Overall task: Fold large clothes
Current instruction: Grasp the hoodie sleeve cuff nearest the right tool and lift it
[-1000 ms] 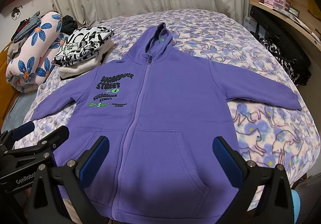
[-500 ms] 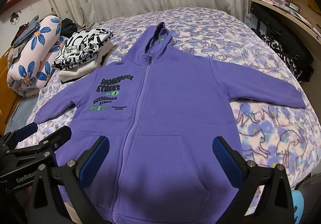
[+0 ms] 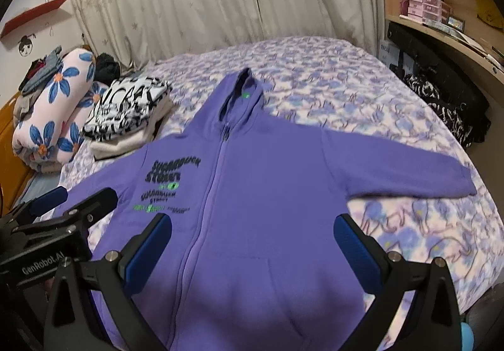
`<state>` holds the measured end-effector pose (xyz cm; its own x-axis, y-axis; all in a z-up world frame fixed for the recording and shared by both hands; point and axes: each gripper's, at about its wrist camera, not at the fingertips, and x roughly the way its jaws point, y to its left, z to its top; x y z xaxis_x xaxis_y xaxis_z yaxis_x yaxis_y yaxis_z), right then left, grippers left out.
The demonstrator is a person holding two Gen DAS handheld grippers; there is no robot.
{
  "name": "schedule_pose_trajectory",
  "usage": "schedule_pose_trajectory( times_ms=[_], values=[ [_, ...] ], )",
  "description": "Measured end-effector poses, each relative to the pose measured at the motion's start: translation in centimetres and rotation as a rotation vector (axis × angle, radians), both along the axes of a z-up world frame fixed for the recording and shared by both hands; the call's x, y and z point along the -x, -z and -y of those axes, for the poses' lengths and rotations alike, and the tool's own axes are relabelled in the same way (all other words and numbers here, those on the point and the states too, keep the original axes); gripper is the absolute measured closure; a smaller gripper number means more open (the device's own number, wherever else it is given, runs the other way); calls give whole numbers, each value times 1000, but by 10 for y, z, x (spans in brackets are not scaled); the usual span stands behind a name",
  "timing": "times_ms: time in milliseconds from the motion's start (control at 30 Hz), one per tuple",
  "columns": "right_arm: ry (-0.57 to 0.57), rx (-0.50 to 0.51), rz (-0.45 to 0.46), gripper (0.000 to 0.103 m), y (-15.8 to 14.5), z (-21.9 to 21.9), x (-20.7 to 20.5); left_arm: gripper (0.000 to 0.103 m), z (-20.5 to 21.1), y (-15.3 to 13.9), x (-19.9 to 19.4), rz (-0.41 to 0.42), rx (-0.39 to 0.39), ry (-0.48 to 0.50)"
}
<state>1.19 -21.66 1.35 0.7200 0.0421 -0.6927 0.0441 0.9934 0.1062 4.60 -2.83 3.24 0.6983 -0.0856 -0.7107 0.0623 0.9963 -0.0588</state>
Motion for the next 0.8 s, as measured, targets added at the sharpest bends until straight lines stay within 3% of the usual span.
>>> schedule_pose_trajectory(
  times_ms=[233,400,567,700,800],
  values=[
    [65,69,85,0,-21,28,-10,1,37,-9,-26,47,-40,84],
    [189,212,257,0,-41,56,-8,1,68,-12,-47,86,-86,92],
    [276,266,373,0,-42,92,-12,1,91,-11,-75,130,-30,120],
    [254,145,279,0,-19,138,-42,1,112,8,-107,72,12,168],
    [323,73,212,0,9,175,-61,1,133,36,-136,12,-2,193]
  ],
)
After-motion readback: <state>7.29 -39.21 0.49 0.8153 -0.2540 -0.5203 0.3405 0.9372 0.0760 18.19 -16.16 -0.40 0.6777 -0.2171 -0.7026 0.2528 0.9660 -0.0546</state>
